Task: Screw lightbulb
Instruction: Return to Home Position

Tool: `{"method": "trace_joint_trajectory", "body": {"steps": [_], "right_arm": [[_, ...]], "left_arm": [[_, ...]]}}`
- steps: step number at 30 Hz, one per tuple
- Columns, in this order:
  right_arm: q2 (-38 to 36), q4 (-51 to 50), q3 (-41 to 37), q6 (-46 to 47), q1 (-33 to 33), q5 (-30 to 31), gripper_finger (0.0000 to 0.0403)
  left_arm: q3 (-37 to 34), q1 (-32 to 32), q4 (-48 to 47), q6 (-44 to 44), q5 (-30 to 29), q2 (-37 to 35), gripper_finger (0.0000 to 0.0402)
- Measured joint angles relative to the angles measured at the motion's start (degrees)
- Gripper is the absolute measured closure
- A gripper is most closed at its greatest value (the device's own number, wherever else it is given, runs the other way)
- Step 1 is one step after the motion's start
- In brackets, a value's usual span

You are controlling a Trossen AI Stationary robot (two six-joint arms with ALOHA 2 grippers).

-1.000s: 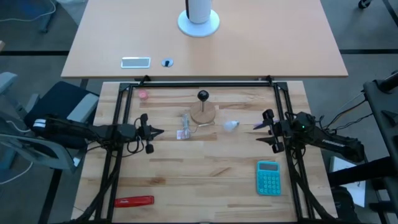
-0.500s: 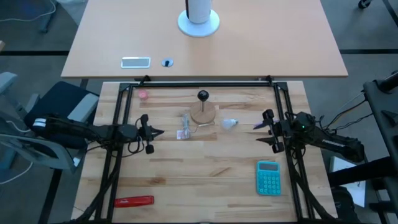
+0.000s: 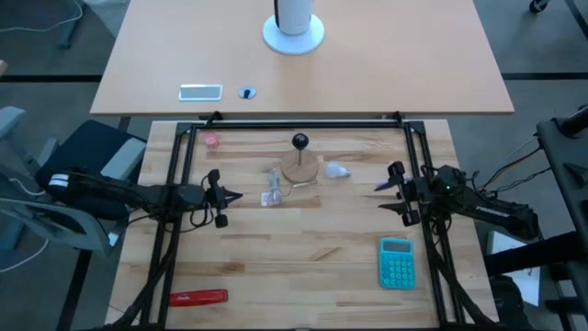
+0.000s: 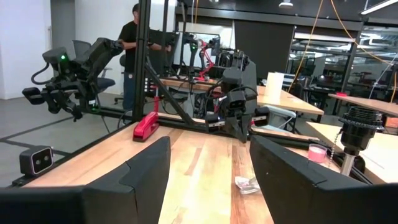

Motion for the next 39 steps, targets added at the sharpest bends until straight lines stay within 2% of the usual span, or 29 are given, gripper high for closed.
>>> {"method": "trace_joint_trajectory", "body": {"steps": [15,30,39], "right_arm": [[0.0,0.0,0.0,-0.02,-0.01,0.01,0.0167],[0.0,0.0,0.0,-0.02,0.0,0.01,0.0186],[0.0,0.02,0.0,-0.02,-0.02,0.01,0.0171]], "left_arm": [[0.0,0.0,0.04,-0.01,0.0,0.21,0.0401],[0.0,0.0,0.06,0.0,-0.02,0.29,0.0401],[0.0,0.01,0.07,0.0,-0.01,0.29,0.0401]]}}
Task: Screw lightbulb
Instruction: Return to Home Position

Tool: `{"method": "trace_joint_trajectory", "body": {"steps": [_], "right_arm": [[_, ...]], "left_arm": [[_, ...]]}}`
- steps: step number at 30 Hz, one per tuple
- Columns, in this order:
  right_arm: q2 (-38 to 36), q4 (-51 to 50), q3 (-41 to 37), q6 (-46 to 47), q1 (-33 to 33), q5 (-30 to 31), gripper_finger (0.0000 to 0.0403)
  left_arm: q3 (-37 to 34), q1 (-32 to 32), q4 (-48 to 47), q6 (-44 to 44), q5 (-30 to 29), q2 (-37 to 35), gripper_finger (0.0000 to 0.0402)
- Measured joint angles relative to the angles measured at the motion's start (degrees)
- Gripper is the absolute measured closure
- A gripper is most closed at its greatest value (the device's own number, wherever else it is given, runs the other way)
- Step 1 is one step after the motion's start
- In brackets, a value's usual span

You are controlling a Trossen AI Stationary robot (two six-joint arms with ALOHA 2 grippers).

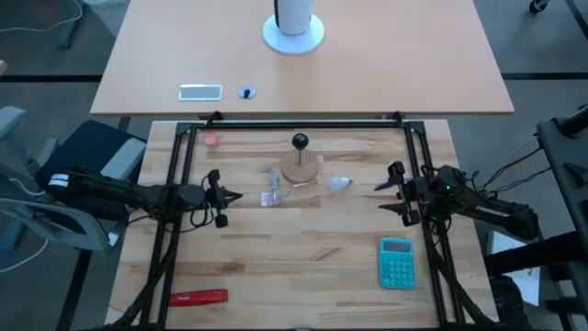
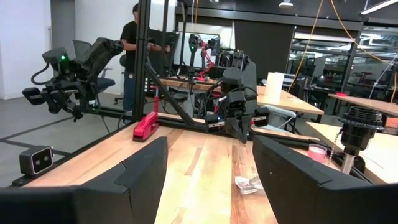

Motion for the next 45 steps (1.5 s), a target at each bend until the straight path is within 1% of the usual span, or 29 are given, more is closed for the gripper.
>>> {"method": "trace_joint_trajectory", "body": {"steps": [10,27,45], "right_arm": [[0.0,-0.02,0.0,0.02,0.0,-0.01,0.016],[0.0,-0.02,0.0,0.02,0.01,0.0,0.0183],[0.01,-0.02,0.0,0.0,0.02,-0.02,0.0155]], "left_arm": [[0.0,-0.01,0.01,0.0,0.01,0.0,0.0401],[0.0,0.01,0.01,0.0,0.0,0.0,0.0401],[0.0,0.01,0.01,0.0,0.0,0.0,0.0401]]}}
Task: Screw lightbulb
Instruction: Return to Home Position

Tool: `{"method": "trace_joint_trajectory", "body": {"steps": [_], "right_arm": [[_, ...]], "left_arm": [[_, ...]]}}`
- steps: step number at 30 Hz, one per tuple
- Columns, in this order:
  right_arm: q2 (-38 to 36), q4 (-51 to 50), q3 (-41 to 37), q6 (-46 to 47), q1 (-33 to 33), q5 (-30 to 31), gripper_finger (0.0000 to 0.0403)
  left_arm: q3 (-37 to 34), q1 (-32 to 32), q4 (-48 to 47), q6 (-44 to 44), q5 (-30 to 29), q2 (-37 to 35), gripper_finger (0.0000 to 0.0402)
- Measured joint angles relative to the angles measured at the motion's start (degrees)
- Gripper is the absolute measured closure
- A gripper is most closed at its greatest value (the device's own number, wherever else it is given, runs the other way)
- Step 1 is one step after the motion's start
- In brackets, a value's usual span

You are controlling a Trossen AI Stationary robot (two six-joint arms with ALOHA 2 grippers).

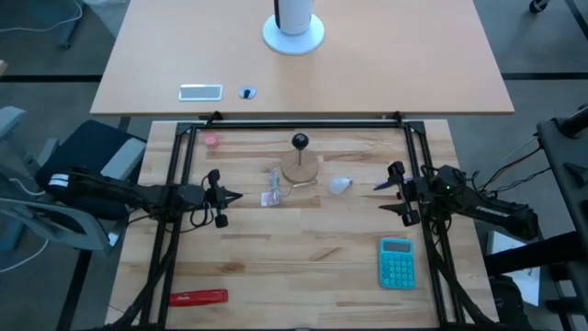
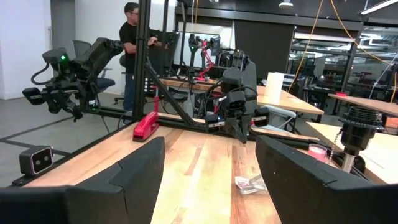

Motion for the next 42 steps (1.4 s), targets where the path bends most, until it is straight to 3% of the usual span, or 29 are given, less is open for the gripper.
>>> {"method": "trace_joint_trajectory", "body": {"steps": [18,42], "right_arm": [[-0.01,-0.01,0.0,0.02,-0.02,-0.01,0.0181],[-0.01,0.0,0.0,0.0,-0.02,0.0,0.0155]], "left_arm": [[0.0,-0.01,0.01,0.0,-0.01,0.0,0.0401],[0.0,-0.02,0.0,0.0,-0.02,0.0,0.0401]]}}
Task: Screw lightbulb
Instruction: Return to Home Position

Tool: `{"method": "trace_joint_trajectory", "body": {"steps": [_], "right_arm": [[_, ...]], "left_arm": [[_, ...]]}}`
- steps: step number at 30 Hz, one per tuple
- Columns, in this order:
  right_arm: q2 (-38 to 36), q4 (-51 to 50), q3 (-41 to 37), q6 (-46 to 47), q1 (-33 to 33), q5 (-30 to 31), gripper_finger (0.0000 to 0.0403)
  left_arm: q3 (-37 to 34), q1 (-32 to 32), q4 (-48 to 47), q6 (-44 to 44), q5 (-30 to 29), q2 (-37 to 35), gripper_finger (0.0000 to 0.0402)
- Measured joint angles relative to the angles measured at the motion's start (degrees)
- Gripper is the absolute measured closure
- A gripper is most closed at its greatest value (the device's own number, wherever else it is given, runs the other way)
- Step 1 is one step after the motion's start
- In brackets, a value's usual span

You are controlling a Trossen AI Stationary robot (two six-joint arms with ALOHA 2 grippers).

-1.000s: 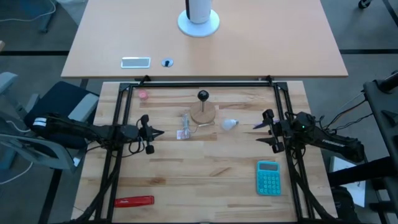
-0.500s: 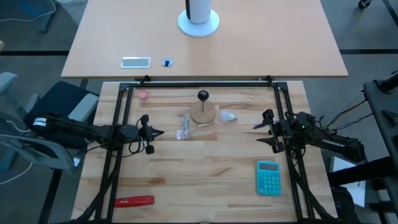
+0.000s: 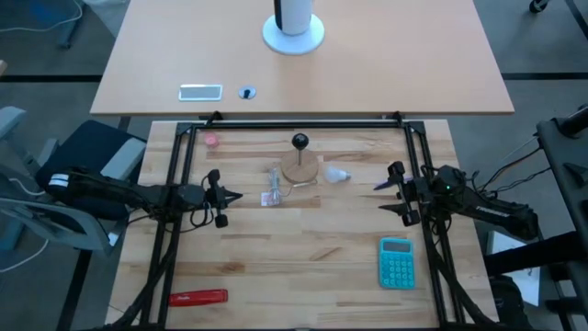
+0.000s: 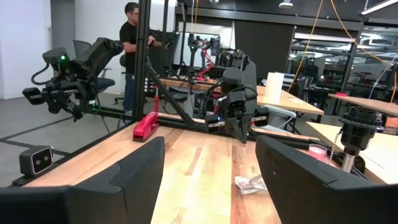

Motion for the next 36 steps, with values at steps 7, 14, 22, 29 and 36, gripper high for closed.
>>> {"method": "trace_joint_trajectory", "body": {"steps": [7,14,22,29,36], "right_arm": [[0.0,-0.01,0.0,0.0,0.0,-0.01,0.0168],[0.0,-0.01,0.0,0.02,0.01,0.0,0.0177],[0.0,0.01,0.0,0.02,0.01,0.0,0.0175],[0.0,0.01,0.0,0.0,0.02,-0.01,0.0162],[0.0,0.0,0.0,0.0,0.0,0.0,0.0152]], "left_arm": [[0.0,0.0,0.0,0.0,0.0,0.0,0.0401],[0.0,0.01,0.01,0.0,0.0,0.0,0.0401],[0.01,0.01,0.0,0.0,0.0,0.0,0.0401],[0.0,0.0,0.0,0.0,0.0,0.0,0.0401],[0.0,0.0,0.0,0.0,0.0,0.0,0.0401]]}}
